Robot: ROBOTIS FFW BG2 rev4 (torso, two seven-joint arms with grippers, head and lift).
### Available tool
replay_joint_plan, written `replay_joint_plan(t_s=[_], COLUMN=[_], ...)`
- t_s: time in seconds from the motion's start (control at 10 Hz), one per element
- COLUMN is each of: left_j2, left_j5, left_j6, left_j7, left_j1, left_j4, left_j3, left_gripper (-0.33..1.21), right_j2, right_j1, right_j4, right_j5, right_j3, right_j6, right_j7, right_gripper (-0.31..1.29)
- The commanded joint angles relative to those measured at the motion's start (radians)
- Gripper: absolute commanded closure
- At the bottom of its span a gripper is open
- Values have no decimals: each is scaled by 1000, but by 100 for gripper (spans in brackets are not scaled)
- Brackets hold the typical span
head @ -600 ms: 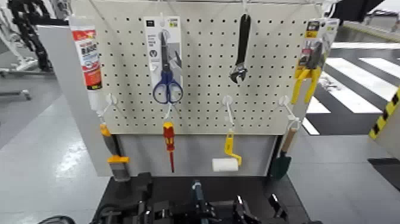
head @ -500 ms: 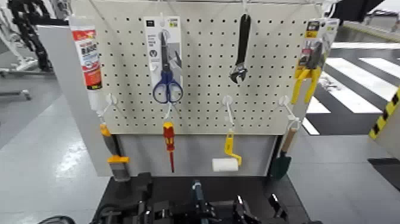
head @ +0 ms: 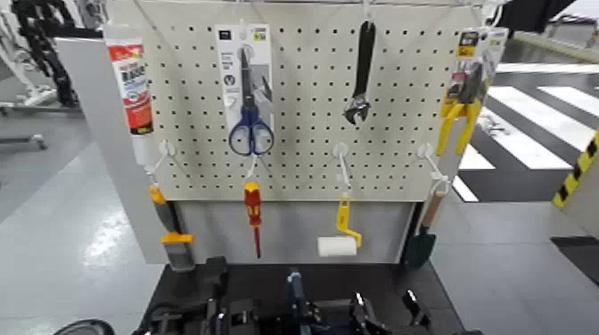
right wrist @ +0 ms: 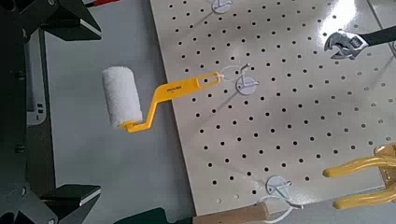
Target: Place the crate on the table.
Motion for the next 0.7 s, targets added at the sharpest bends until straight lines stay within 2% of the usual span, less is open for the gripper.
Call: replay_joint_plan(t_s=[0.1,0.7], left_j2=[14,21], left_j5=[-8,-173], left_j6=[4,-8], left_j7=[-2,-141], left_j1=[-29,-140], left_j4=[27,117], left_j3=[-17,-45], left_gripper=[114,114], right_j2=[-1,-3], right_j1=[-2,-5], right_j4=[5,7], right_j5=[-2,-5], right_j3=[3,6], right_j6=[-5,-10], right_j7=[0,0], right_gripper=[14,14])
